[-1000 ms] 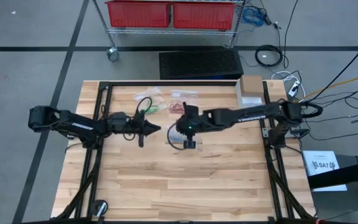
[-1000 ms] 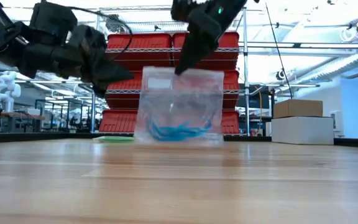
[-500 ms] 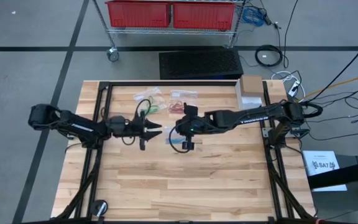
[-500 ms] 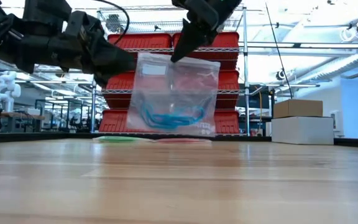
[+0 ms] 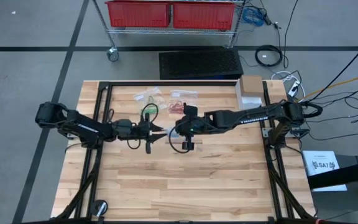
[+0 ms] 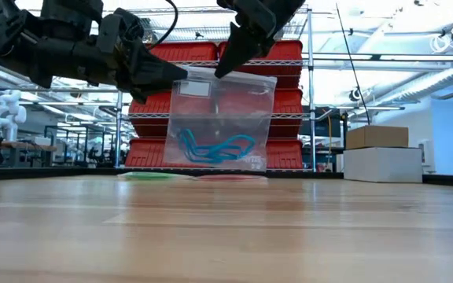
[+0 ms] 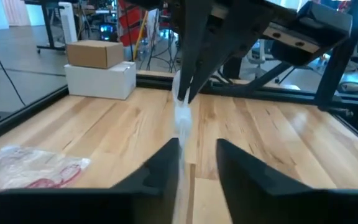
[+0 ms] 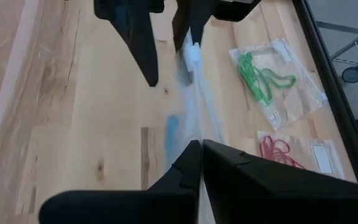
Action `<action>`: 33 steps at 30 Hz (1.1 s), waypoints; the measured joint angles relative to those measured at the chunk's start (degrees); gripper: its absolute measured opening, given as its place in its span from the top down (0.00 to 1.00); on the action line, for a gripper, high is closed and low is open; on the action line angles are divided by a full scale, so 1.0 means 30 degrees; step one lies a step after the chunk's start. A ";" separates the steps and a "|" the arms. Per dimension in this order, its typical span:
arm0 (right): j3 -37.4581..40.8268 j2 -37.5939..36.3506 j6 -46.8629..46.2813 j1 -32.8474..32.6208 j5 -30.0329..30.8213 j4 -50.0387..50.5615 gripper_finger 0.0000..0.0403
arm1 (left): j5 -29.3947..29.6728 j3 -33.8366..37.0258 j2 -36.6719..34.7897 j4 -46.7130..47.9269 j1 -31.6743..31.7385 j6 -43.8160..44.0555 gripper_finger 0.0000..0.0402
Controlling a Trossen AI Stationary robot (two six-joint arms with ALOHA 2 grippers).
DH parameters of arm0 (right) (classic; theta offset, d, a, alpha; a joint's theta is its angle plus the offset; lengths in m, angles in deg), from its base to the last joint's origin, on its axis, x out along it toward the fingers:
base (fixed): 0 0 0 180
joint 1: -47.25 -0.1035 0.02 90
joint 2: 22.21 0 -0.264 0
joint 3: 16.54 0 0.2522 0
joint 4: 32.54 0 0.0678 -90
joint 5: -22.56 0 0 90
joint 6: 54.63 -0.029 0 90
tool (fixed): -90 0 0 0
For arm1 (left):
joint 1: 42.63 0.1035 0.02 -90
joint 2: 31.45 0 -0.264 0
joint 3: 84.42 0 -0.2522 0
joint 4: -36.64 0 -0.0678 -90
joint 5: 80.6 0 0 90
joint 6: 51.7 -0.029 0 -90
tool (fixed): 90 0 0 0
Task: Sort rubber bands
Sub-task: Close the transparent zip bag that contains blue rubber bands
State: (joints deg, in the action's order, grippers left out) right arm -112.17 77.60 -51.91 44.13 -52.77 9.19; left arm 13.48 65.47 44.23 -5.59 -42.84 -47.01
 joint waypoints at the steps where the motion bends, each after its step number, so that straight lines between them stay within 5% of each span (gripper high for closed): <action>1: 0.0000 0.0000 -0.0001 -0.0007 0.0000 0.0001 1.00 | 0.0000 -0.0051 0.0100 -0.0004 0.0000 -0.0228 0.72; 8: 0.0000 0.0007 -0.0042 -0.0097 0.0000 0.0222 1.00 | -0.0036 -0.0084 0.0197 -0.0018 0.0000 -0.0659 0.98; 14: 0.0000 -0.0013 -0.0973 -0.0266 -0.0233 0.0302 0.99 | -0.0066 -0.0084 0.0197 -0.0022 0.0000 -0.0707 0.99; 26: -0.0021 0.0471 -0.1673 0.0184 -0.3525 -0.4269 0.68 | -0.1855 -0.0091 0.0197 0.0135 0.0000 -0.1217 1.00; 33: -0.0015 0.1122 -0.1239 0.0306 -0.3570 -0.4751 0.65 | -0.1858 -0.0098 0.0197 0.0372 0.0000 -0.1217 1.00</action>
State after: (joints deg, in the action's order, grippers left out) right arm -112.21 80.97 -55.62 45.05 -63.48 -5.07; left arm 7.90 65.18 44.82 -4.47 -42.84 -50.66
